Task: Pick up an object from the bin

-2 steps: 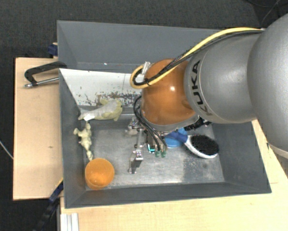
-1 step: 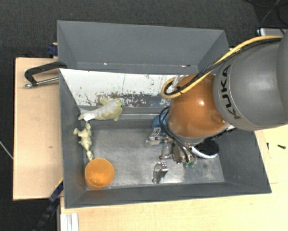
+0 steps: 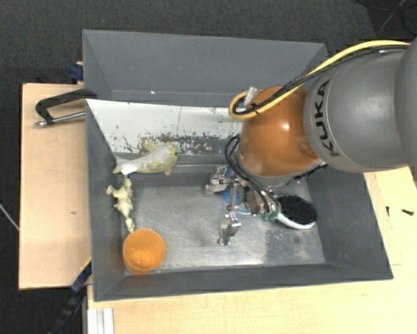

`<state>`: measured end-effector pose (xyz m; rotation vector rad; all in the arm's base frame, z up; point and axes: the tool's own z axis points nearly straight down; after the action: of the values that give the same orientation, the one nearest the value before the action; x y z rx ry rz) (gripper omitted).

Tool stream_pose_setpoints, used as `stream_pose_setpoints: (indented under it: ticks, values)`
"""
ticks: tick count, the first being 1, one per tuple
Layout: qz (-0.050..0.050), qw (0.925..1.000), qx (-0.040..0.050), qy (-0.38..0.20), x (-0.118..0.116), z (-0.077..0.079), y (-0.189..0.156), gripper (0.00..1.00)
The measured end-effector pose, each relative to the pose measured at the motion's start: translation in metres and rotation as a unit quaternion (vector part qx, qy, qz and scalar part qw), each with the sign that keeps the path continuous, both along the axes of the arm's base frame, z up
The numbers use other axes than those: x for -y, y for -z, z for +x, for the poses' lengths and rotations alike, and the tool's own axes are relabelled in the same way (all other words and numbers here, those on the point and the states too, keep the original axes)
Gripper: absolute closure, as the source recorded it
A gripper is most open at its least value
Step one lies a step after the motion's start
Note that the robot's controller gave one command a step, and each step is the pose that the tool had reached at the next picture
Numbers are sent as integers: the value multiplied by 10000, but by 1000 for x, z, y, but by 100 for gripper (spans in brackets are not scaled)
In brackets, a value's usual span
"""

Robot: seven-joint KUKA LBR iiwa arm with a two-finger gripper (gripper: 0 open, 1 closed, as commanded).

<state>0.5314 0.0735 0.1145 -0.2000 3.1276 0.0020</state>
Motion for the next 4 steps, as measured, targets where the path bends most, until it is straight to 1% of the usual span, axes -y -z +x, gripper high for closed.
stream_pose_setpoints:
  ticks: [1,2,3,4]
  values:
    - [-20,9999,-31,143,77,-4,-2,0]
    - [-2,9999,-31,112,72,-4,-2,100]
    - [-4,9995,21,310,86,19,-43,100]
    - [0,9995,-10,305,85,17,-40,0]
